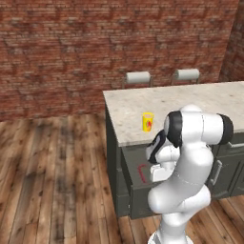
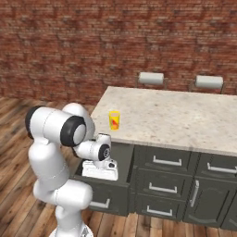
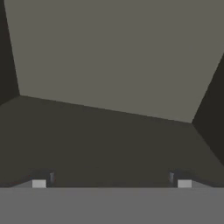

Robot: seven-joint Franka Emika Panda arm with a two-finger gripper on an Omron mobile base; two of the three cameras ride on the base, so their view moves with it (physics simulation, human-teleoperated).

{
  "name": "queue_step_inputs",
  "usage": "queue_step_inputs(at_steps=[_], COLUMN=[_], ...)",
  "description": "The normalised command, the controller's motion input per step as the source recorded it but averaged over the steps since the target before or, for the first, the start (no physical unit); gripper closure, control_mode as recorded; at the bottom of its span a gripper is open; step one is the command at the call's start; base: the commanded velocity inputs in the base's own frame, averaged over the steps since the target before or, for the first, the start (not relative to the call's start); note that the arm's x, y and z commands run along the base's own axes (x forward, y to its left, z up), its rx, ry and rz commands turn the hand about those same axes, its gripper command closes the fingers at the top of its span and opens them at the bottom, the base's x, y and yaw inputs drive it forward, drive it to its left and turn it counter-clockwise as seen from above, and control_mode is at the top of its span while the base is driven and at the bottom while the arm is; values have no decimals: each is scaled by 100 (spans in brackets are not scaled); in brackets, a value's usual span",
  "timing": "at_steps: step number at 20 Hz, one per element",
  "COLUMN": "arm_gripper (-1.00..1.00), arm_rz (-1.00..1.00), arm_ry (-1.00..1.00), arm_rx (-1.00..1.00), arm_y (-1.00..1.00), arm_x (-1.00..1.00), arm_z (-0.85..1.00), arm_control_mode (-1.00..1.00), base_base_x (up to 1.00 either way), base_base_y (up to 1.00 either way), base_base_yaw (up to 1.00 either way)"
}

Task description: Pick up the straw from the right drawer and put it inside the smoothie cup.

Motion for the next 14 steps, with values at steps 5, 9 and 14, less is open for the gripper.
queue_step_inputs(at_steps=[5, 9, 14], arm_gripper=[-100, -100, -100], arm_rz=[15, 11, 5], arm_ry=[-7, -28, -33], arm_rx=[0, 4, 15], arm_y=[-2, 0, 0], arm_x=[-100, -59, -6], arm_z=[-1, 27, 47], arm_control_mode=[-100, -100, -100], base_base_x=[0, 0, 0], base_base_y=[0, 0, 0], base_base_yaw=[0, 0, 0])
